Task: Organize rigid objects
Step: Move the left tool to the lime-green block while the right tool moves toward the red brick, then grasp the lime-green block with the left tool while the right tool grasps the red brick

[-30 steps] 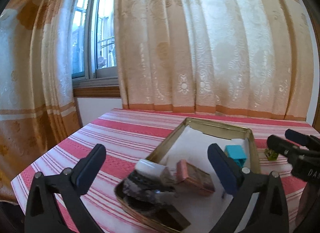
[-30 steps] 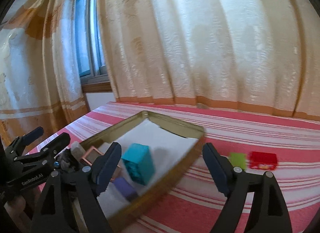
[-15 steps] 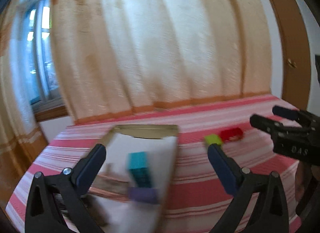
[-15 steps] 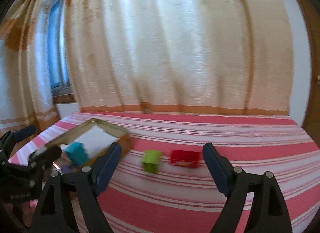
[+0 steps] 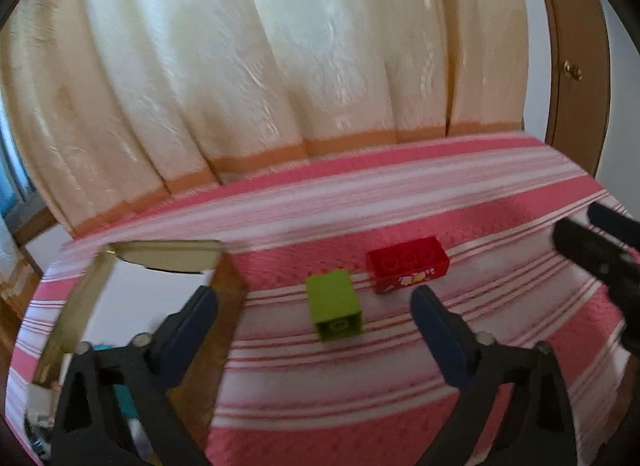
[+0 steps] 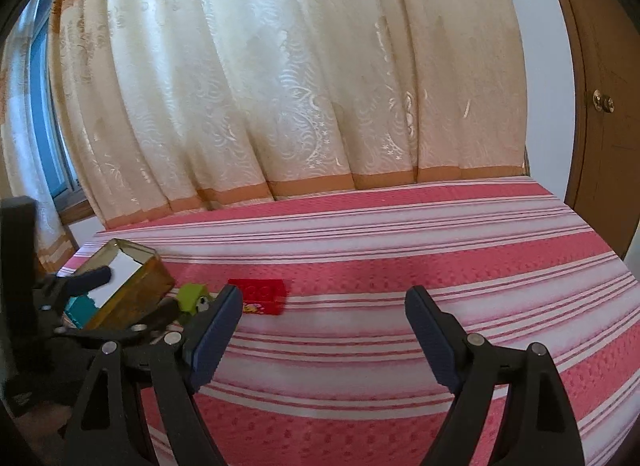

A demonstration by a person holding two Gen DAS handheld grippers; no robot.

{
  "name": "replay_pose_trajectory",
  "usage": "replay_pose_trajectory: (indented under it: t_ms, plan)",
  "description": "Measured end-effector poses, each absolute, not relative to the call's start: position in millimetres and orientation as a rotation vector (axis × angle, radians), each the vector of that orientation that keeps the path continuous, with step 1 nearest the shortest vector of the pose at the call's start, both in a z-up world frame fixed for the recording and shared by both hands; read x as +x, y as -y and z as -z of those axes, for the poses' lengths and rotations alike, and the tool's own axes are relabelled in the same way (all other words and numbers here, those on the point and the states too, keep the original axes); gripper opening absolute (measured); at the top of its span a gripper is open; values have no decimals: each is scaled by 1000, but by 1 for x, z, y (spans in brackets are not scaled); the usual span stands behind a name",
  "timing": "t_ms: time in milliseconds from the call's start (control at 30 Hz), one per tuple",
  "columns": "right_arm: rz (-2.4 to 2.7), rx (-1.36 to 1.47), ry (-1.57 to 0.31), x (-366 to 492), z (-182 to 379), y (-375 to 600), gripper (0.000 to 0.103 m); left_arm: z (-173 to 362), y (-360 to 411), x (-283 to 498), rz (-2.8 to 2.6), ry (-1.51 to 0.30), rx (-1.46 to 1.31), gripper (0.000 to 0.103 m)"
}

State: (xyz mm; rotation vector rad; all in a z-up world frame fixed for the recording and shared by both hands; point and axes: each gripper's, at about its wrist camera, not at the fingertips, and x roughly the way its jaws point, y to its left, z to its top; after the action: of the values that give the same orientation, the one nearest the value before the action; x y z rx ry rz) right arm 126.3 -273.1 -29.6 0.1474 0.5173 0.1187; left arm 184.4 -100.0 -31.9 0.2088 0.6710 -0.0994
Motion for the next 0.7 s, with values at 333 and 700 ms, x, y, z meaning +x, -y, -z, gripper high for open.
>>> replay_pose_trajectory:
  t_ms: [333, 700]
  plan:
    - [-129, 143, -580, 148, 41, 272, 85, 57, 110, 224, 152, -773, 172, 31]
    - [-214, 42, -660, 187, 50, 237, 85, 51, 91, 213, 133, -723, 179, 30]
